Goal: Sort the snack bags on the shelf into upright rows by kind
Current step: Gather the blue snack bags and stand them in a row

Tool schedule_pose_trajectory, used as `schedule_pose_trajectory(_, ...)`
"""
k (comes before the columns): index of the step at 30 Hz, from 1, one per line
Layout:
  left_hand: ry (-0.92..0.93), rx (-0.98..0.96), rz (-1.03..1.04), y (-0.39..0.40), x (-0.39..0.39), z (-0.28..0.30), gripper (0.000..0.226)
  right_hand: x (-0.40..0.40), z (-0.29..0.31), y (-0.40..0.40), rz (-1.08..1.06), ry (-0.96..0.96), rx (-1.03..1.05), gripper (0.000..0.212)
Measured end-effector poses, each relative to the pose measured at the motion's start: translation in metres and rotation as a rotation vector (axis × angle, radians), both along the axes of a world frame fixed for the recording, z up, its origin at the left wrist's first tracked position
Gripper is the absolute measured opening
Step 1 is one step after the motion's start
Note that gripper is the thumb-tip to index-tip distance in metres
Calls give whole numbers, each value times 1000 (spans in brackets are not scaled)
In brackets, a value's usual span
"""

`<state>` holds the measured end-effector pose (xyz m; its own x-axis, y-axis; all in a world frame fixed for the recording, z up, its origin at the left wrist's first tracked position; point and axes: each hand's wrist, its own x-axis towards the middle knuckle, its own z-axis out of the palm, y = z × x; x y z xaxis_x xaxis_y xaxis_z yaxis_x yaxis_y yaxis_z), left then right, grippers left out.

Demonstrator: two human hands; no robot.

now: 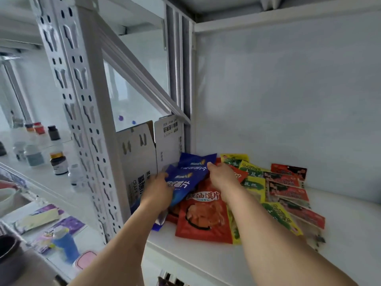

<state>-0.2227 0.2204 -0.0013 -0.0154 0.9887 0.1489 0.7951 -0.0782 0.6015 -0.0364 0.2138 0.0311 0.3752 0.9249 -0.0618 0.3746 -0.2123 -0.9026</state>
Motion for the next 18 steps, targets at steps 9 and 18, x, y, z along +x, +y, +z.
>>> schedule_pose_trajectory(9,-48,-185,-16,32,-14,-28,68,-15,-19,74,-21,326,-116,50)
schedule_pose_trajectory(18,53,-244,-57,45,-13,-40,127,-30,-12,74,-110,494,-193,45)
